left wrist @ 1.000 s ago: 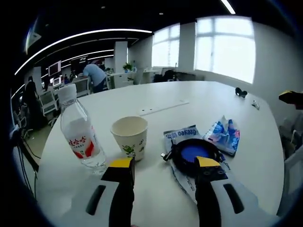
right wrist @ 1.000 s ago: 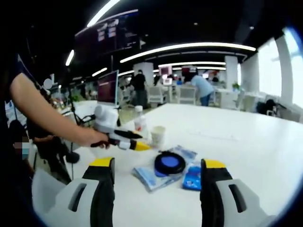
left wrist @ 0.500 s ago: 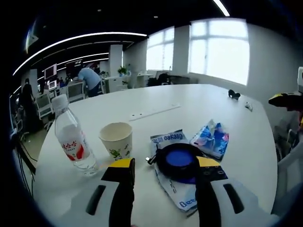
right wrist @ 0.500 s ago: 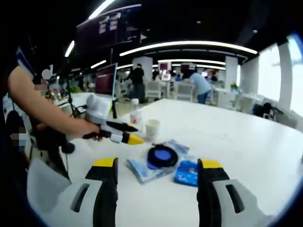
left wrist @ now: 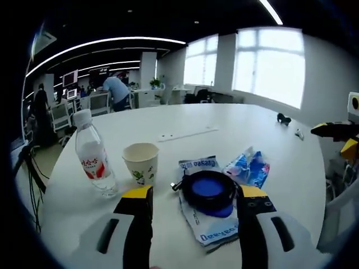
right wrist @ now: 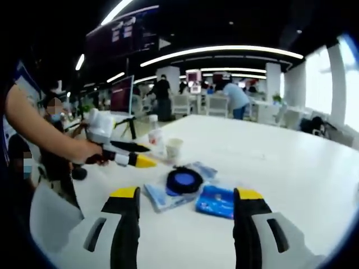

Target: Arrange the tabletop items into an orderly group along one side of the table until the central work area is clear of visible clutter.

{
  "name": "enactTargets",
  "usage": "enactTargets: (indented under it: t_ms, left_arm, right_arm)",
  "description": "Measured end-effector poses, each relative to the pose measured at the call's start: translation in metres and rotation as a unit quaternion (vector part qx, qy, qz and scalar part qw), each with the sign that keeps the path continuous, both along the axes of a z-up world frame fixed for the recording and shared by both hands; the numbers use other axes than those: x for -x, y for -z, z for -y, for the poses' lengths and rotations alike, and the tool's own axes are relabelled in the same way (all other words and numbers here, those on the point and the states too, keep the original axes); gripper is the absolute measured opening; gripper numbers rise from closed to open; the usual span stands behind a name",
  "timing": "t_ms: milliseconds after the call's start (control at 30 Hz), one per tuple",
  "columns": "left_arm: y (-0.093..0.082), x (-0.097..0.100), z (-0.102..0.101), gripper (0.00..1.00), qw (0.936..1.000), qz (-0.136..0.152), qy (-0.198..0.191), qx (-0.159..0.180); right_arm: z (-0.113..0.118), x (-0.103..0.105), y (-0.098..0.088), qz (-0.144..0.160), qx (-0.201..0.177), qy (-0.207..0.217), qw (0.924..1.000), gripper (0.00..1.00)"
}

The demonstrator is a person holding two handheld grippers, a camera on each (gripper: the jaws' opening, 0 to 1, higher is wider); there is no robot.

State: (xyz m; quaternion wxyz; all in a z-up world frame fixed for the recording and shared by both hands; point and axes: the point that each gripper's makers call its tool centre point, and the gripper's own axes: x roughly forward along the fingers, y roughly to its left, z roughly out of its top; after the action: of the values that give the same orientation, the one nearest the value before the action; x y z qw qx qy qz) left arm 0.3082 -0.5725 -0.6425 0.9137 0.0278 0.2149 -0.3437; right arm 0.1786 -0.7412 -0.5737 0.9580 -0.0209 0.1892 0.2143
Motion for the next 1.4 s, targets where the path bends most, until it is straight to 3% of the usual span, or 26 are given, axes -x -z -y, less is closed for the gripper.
enactTargets:
  t_ms: [600,967,1400]
  left_arm:
    - [-0.013,0.032,0.021,0.81,0.9980,-0.003,-0.063,0.007]
    - [-0.020,0.053,0.045,0.82,0.9958,-0.004,-0.090,0.011]
    - [-0.015,0.062,0.060,0.82,0.9933,-0.002,-0.115,0.005]
  right_arm:
    - [0.039,-0.002,0.013,-0.019,-0.025,-0.037,0.9988,0.63]
    - [0.065,-0.003,0.020,-0.027,-0.035,-0.054,0.9976,0.61]
    - [0.096,-0.011,0.035,-0.038,-0.040,-0.067,0.9963,0.60]
